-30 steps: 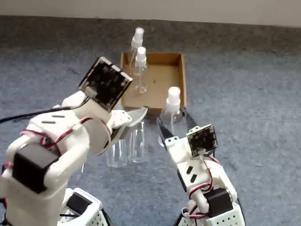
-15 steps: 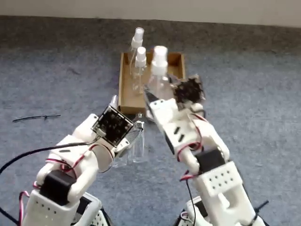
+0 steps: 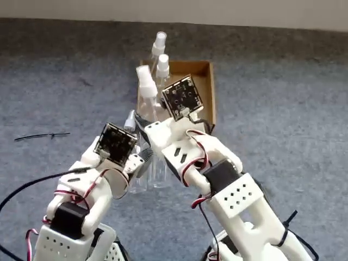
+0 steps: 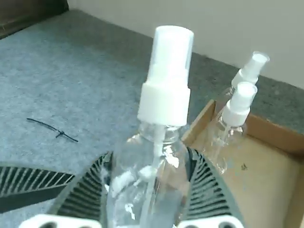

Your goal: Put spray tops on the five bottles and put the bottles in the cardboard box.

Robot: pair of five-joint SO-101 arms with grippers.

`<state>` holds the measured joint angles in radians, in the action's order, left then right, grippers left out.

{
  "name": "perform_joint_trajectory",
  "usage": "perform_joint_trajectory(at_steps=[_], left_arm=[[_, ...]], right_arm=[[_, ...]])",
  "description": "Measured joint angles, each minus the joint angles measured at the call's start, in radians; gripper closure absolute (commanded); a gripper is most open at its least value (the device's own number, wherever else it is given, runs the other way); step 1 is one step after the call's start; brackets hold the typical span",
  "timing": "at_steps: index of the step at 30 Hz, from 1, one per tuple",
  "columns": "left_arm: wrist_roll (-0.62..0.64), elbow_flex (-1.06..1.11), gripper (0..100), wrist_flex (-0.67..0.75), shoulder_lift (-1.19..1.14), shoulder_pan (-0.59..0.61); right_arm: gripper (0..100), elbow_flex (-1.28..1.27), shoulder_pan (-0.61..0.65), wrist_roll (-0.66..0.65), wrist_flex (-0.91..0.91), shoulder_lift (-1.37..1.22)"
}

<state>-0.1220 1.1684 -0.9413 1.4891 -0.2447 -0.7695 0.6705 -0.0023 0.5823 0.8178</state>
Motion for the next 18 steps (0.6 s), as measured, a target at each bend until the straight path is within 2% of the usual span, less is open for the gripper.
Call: perform_joint_trajectory(at_steps=[9, 15, 18], left_arm=[[0.002, 0.046, 77, 0.046, 0.002, 0.037], [0.0, 0.046, 77, 0.048, 0.008, 0.037], [-0.002, 0.063, 77, 0.049, 0.015, 0.044]], right_arm=[[99.5, 0.008, -0.002, 0.0, 0.087, 0.098], [99.5, 0.008, -0.002, 0.0, 0.083, 0.104], [99.5, 0.008, -0.009, -0.026, 0.014, 0.058]])
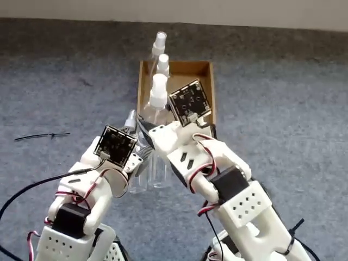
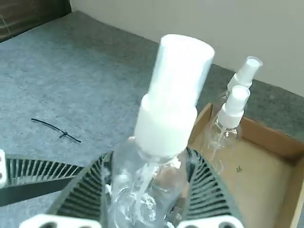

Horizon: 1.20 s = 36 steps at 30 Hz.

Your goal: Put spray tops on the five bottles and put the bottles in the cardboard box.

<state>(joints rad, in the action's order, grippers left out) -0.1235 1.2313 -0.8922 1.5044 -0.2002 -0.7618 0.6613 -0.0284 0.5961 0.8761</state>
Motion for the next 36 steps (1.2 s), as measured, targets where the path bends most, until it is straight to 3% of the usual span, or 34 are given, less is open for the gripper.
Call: perform_joint_trajectory(at_steps=[5, 15, 36], left_arm=[[0.0, 0.041, 77, 0.006, -0.012, 0.075], [0.04, 0.086, 77, 0.164, -0.012, 0.292], [0.04, 0.086, 77, 0.175, -0.012, 0.318]], right_arm=[[99.5, 0.0, -0.063, -0.052, -0.164, -0.166], [99.5, 0.0, -0.075, -0.107, -0.404, -0.391], [99.5, 0.0, -0.123, -0.107, -0.624, -0.628]])
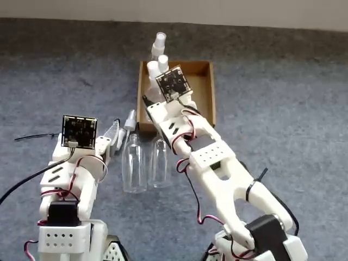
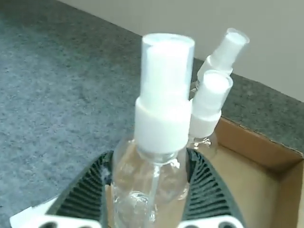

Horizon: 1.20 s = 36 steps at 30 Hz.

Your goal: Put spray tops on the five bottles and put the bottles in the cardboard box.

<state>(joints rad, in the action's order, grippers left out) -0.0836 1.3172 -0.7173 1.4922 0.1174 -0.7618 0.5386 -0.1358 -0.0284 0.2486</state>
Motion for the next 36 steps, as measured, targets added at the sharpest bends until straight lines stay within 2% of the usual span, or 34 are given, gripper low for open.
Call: perform_joint_trajectory(at_steps=[17, 36], left_arm=[[0.0, 0.0, 77, 0.002, 0.0, 0.0], [0.0, 0.015, 77, 0.003, 0.0, 0.0]], right_arm=[[98.8, 0.017, -0.005, -0.003, -0.026, -0.152], [98.8, 0.017, -0.005, -0.003, -0.029, -0.155]])
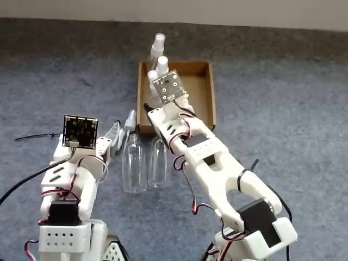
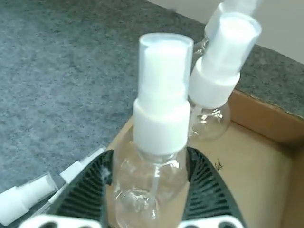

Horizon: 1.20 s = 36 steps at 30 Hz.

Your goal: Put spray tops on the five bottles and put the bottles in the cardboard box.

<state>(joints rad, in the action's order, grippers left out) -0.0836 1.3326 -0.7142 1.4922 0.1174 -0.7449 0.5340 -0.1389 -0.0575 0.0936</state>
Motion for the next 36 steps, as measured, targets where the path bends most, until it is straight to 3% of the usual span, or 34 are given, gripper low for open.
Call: perform_joint_trajectory(at_steps=[11, 18, 32, 36], left_arm=[[0.0, 0.0, 77, 0.0, 0.0, 0.0], [0.0, 0.0, 77, 0.0, 0.0, 0.0], [0.0, 0.0, 77, 0.0, 0.0, 0.0], [0.0, 0.0, 77, 0.0, 0.0, 0.0]], right_arm=[[98.5, -0.017, 0.005, 0.0, -0.087, -0.003], [85.0, -0.018, 0.009, 0.0, -0.091, -0.002], [84.1, -0.018, 0.009, 0.0, -0.091, -0.002], [79.0, -0.018, 0.009, 0.0, -0.091, -0.002]])
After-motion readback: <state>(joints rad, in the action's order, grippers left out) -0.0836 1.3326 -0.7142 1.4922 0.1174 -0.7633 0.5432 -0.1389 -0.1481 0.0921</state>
